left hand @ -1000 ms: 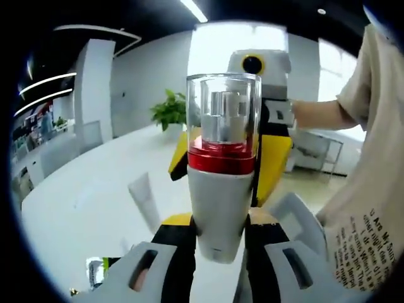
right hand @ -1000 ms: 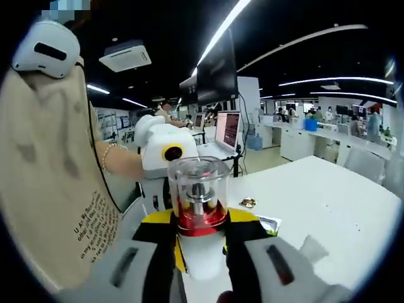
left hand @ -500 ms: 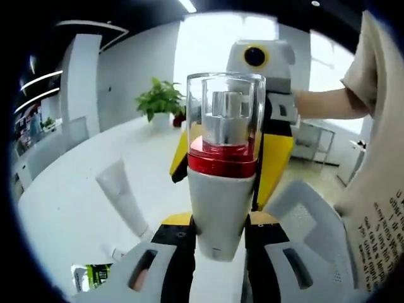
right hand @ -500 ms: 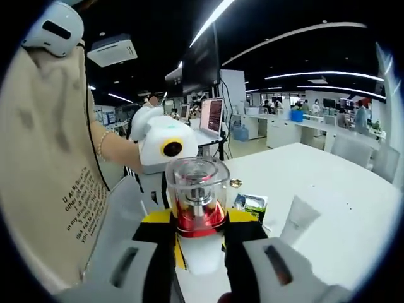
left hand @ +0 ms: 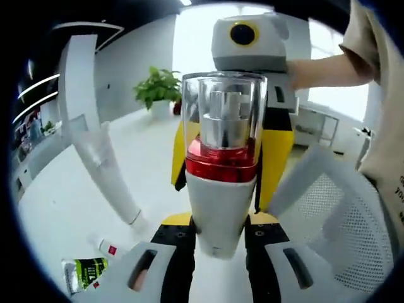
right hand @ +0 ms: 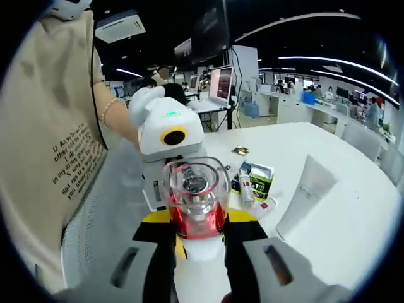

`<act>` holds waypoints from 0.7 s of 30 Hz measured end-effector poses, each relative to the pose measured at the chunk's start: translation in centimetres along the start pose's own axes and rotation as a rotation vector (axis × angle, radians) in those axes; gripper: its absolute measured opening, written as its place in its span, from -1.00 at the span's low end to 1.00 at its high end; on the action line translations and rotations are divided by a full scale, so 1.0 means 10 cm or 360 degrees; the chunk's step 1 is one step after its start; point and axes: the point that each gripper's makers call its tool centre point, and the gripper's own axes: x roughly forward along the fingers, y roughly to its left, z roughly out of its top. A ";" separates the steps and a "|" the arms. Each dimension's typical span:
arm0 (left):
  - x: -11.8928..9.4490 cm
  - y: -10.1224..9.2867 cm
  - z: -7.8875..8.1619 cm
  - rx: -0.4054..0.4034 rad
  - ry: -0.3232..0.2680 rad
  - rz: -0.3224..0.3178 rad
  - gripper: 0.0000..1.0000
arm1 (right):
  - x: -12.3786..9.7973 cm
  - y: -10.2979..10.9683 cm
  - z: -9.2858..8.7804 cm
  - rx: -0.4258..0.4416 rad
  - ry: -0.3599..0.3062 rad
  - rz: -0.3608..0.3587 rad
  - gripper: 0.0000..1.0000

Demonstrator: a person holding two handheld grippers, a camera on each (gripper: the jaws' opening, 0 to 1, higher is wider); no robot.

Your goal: Arrange the skincare products in the storage area until every visible bottle or jar stands upright without overlapping.

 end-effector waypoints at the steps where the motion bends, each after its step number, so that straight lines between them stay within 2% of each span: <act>1: 0.02 -0.01 -0.03 -0.0011 0.0006 -0.0016 -0.48 | 0.01 0.00 -0.02 0.0002 0.0010 0.0004 -0.44; 12: 0.17 0.01 -0.26 0.0003 0.0089 -0.0038 -0.48 | 0.12 -0.01 -0.30 -0.0051 0.0152 0.0011 -0.44; 21: 0.20 0.02 -0.35 -0.0010 0.0109 -0.0051 -0.48 | 0.16 -0.01 -0.38 -0.0079 0.0208 0.0023 -0.44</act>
